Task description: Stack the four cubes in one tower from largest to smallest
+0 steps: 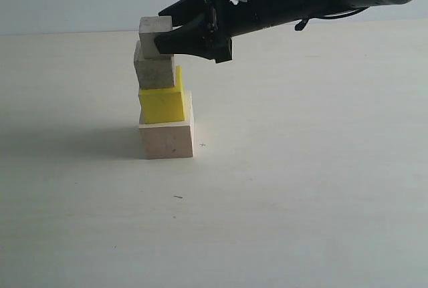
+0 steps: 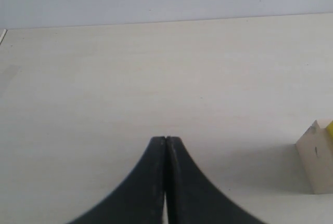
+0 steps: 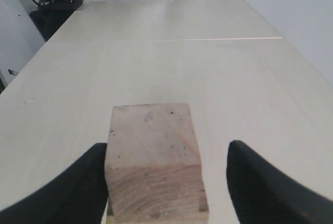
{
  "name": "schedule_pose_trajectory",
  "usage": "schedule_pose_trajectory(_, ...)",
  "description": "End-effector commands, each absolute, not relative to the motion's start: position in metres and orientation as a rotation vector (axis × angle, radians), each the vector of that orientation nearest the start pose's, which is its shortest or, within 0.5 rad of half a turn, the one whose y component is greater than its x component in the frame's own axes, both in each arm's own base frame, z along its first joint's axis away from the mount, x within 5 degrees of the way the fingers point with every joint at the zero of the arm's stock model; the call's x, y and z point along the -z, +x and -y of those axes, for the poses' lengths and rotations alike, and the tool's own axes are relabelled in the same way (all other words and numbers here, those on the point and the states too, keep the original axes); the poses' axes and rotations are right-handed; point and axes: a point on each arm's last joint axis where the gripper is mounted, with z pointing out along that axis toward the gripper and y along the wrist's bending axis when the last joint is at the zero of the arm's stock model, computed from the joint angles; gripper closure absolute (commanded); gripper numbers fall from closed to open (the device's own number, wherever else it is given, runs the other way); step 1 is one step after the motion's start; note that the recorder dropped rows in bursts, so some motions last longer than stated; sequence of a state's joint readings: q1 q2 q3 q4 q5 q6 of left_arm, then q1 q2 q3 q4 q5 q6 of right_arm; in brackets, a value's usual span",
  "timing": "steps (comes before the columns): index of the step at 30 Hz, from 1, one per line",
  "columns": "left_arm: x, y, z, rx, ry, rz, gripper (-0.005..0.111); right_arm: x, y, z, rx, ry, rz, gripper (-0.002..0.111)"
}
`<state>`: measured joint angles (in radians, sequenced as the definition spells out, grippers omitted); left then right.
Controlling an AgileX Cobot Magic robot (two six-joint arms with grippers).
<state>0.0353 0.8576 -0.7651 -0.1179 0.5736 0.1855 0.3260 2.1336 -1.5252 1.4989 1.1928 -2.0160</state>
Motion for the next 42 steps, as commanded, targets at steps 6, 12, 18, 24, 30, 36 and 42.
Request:
schedule_pose_trajectory(6, -0.333, 0.171, -0.001, -0.007, 0.090, -2.131, 0.107, -0.219, 0.387, -0.220, -1.142, -1.388, -1.367, 0.081)
schedule_pose_trajectory(12, -0.333, 0.171, -0.001, -0.007, 0.090, -2.131, 0.107, -0.219, 0.387, -0.220, -1.142, -1.388, -1.367, 0.093)
schedule_pose_trajectory(18, -0.333, 0.171, -0.001, -0.007, 0.090, -2.131, 0.107, -0.219, 0.386, -0.220, -1.142, -1.393, -1.365, 0.093)
schedule_pose_trajectory(24, -0.333, 0.171, -0.001, -0.008, 0.092, -2.131, 0.107, -0.219, 0.386, -0.220, -1.142, -1.393, -1.365, 0.093)
schedule_pose_trajectory(30, -0.333, 0.171, -0.001, -0.009, 0.092, -2.126, 0.107, -0.219, 0.386, -0.220, -1.142, -1.393, -1.365, 0.093)
schedule_pose_trajectory(36, -0.333, 0.171, -0.001, -0.009, 0.092, -2.126, 0.107, -0.221, 0.386, -0.220, -1.139, -1.391, -1.359, 0.095)
schedule_pose_trajectory(42, -0.333, 0.171, -0.001, -0.009, 0.092, -2.126, 0.107, -0.238, 0.382, -0.219, -1.115, -1.399, -1.326, 0.103)
